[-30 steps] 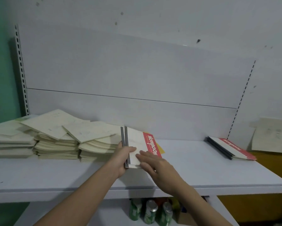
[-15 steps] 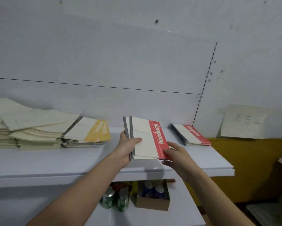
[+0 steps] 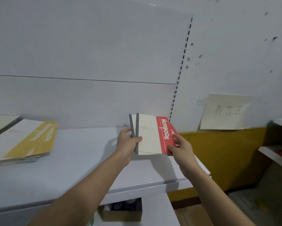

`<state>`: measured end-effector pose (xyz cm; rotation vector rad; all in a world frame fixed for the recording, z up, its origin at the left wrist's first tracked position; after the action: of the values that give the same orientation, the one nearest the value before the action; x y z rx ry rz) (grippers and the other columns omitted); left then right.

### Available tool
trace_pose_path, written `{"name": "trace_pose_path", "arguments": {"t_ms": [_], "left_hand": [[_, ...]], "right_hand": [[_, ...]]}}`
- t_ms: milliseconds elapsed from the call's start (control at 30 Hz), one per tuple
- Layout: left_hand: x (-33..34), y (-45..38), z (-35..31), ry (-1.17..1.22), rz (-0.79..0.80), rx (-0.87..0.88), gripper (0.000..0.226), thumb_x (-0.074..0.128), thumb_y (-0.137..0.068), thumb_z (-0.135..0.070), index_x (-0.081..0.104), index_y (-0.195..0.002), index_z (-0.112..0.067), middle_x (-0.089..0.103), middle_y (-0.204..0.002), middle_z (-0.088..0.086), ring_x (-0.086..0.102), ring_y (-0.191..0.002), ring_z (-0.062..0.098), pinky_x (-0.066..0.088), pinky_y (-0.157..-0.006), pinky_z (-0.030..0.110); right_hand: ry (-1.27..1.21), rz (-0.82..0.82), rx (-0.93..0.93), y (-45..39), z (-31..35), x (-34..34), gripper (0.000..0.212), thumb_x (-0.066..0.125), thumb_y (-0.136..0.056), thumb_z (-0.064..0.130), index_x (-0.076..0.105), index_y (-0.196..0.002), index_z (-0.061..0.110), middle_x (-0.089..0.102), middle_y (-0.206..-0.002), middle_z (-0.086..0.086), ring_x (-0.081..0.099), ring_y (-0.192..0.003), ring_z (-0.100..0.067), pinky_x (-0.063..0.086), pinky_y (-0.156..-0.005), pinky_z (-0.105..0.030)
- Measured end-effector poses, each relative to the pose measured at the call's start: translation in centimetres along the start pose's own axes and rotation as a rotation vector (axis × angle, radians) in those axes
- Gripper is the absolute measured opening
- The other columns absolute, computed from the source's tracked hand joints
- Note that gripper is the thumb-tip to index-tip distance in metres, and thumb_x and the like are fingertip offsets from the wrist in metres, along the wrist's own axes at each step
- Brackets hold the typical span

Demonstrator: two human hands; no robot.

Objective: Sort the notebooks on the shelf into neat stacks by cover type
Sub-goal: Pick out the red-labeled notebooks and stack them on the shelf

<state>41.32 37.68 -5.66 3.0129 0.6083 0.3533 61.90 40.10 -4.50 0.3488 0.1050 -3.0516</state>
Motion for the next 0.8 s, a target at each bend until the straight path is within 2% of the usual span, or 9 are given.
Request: {"name": "trace_pose_path", "arguments": {"t_ms": [100,167,233,333,433,500,600,700,800], "left_hand": [[2.9,-2.8,1.1,-0.077,0.005,0.068,0.034,0.053,-0.09,0.008,0.059,-0.117,-0.011,0.069,-0.111,0.002,0.066,-0.099,0.019,0.055,-0.086,0.036],[4.4,-3.9,1.6,-0.111,-0.02,0.095,0.034,0.048,-0.089,0.011,0.063,-0.106,-0.015,0.069,-0.102,-0.002,0.065,-0.091,0.012,0.056,-0.075,0.027],[5.3,-5.1,1.8,-0.161,-0.072,0.123,0.033,0.046,-0.089,0.011,0.063,-0.1,-0.015,0.069,-0.098,-0.003,0.064,-0.086,0.008,0.051,-0.059,0.017],[6.6,-7.1,2.0,-0.313,-0.1,0.177,0.028,0.047,-0.09,0.002,0.066,-0.098,-0.017,0.069,-0.103,0.003,0.065,-0.09,0.019,0.049,-0.057,0.016],[6.8,-9.0,3.2,-0.502,-0.166,0.212,0.021,0.053,-0.088,-0.016,0.07,-0.097,-0.024,0.056,-0.114,0.005,0.06,-0.099,0.025,0.053,-0.081,0.029],[6.3,-8.8,3.6,-0.526,-0.213,0.24,0.02,0.052,-0.095,-0.018,0.068,-0.105,-0.012,0.051,-0.12,0.003,0.056,-0.1,0.014,0.041,-0.076,0.008],[7.0,-8.1,3.4,-0.582,-0.188,0.302,0.022,0.043,-0.101,-0.021,0.063,-0.096,-0.012,0.062,-0.106,-0.004,0.058,-0.099,0.013,0.037,-0.07,0.006],[9.5,-6.9,3.5,-0.62,-0.053,0.225,0.025,0.039,-0.105,-0.031,0.054,-0.124,-0.035,0.058,-0.111,-0.022,0.055,-0.106,0.002,0.034,-0.079,0.012],[11.1,-6.2,3.4,-0.637,0.019,0.204,0.045,0.037,-0.105,-0.036,0.031,-0.149,-0.032,0.045,-0.12,-0.028,0.045,-0.114,-0.001,0.031,-0.082,0.009]], "right_hand": [[0.097,-0.002,-0.053,-3.7,0.0,-1.6,0.042,0.049,-0.099,0.005,0.046,-0.14,0.013,0.064,-0.115,0.001,0.064,-0.1,-0.012,0.055,-0.069,-0.019],[0.183,0.029,-0.067,-6.2,-0.6,-2.3,0.04,0.049,-0.098,0.004,0.049,-0.138,0.011,0.065,-0.114,0.002,0.065,-0.097,-0.009,0.054,-0.066,-0.017],[0.279,0.061,-0.054,-8.5,-1.7,-2.8,0.032,0.051,-0.097,0.006,0.058,-0.128,0.014,0.068,-0.112,0.001,0.066,-0.094,-0.009,0.057,-0.072,-0.025],[0.433,0.08,-0.061,-11.9,-3.0,-3.0,0.018,0.051,-0.092,0.019,0.063,-0.105,0.023,0.07,-0.103,0.003,0.065,-0.095,-0.02,0.057,-0.083,-0.045],[0.505,0.05,-0.092,-14.9,-4.7,-2.8,0.029,0.045,-0.086,0.037,0.062,-0.102,0.019,0.068,-0.101,0.0,0.061,-0.095,-0.024,0.053,-0.083,-0.047],[0.41,0.054,-0.093,-15.6,-6.1,-2.2,0.027,0.045,-0.093,0.039,0.06,-0.106,0.021,0.067,-0.102,0.0,0.063,-0.092,-0.019,0.054,-0.083,-0.047],[0.345,0.034,-0.088,-15.2,-7.7,-2.1,0.037,0.038,-0.098,0.049,0.053,-0.122,0.026,0.066,-0.109,0.005,0.064,-0.096,-0.016,0.054,-0.087,-0.045],[0.301,0.088,-0.079,-15.8,-8.0,-2.0,0.044,0.031,-0.097,0.056,0.052,-0.125,0.028,0.065,-0.113,0.005,0.062,-0.101,-0.02,0.049,-0.091,-0.041],[0.072,0.279,-0.028,-15.6,-7.8,-2.3,0.041,0.036,-0.098,0.055,0.051,-0.129,0.035,0.066,-0.117,0.011,0.065,-0.102,-0.013,0.05,-0.091,-0.034]]}}
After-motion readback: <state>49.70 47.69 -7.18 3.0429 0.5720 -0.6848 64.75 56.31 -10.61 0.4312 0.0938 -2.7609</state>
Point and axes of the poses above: each hand's wrist, its own y-axis away from the middle knuckle, its own x-axis out of the palm, z = x × y, the point moved 8 cm from there along -y, towards the middle knuckle
